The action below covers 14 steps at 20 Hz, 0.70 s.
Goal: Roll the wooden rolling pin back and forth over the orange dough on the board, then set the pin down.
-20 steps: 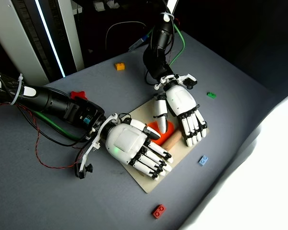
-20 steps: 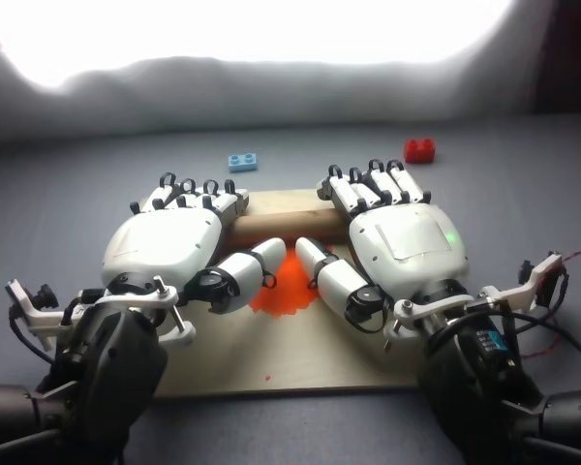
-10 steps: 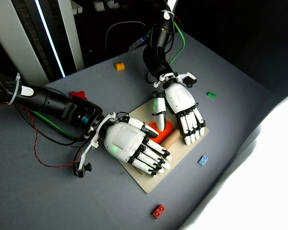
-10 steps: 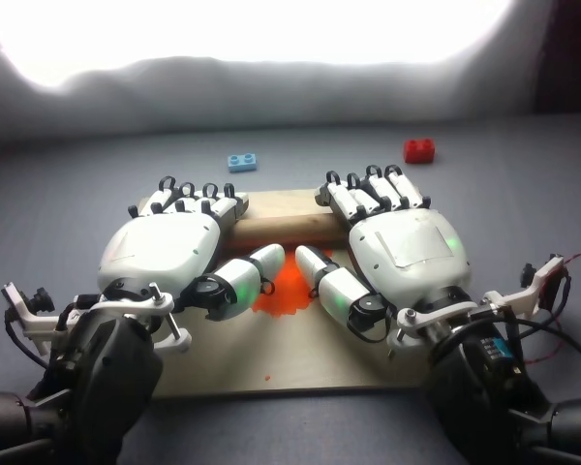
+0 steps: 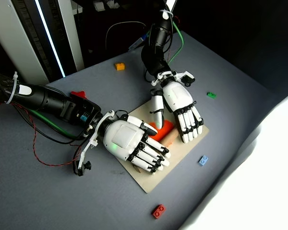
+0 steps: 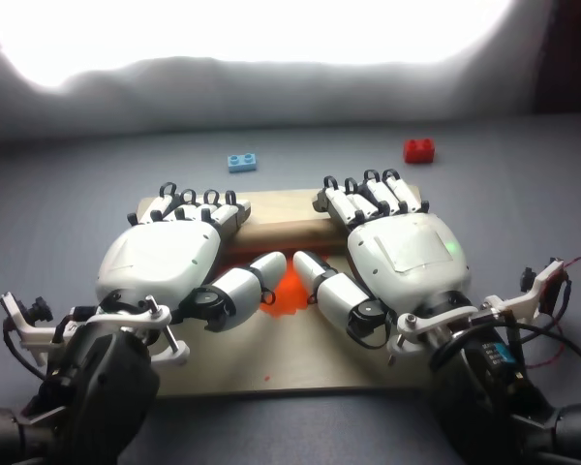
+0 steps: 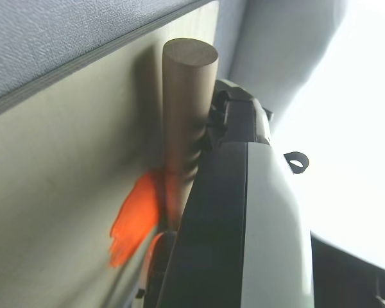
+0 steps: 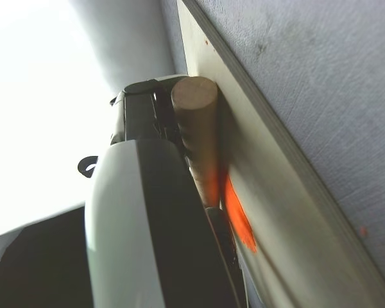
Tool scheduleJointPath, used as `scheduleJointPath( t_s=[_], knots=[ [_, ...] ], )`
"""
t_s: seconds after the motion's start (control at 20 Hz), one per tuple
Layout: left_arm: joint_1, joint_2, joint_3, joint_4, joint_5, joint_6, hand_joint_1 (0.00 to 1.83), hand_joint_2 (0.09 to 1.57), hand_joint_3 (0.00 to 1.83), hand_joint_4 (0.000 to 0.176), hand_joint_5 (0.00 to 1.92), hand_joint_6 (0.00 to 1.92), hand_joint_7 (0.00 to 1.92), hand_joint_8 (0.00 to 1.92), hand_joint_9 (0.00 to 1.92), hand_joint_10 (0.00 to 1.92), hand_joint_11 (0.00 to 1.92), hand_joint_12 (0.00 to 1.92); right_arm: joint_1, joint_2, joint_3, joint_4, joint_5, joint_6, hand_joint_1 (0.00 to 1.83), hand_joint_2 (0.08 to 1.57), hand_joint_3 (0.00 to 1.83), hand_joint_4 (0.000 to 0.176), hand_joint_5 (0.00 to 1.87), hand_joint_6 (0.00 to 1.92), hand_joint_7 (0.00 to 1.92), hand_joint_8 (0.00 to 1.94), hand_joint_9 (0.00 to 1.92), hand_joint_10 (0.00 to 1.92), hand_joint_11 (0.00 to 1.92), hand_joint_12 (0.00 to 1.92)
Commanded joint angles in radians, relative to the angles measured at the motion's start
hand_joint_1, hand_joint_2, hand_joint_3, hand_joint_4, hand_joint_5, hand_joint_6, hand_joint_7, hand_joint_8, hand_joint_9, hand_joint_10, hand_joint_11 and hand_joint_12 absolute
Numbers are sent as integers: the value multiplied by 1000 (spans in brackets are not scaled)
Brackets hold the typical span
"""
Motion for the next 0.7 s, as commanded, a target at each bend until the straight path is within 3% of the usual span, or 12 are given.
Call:
scheduleJointPath(
  t_s=[0.0,0.65],
  knots=[
    [8,4,-6,34,-53,-3,0,1387,0,0,324,5,374,6,313,8,0,558,-9,2,-5,-36,52,-5,0,1395,1,0,108,840,449,69,56,927,0,1260],
    [34,49,-52,47,-53,-13,0,1388,1,0,306,0,339,2,283,1,0,479,-25,6,-38,-39,72,-38,0,1393,0,0,89,814,429,75,47,915,0,1250]
  ],
)
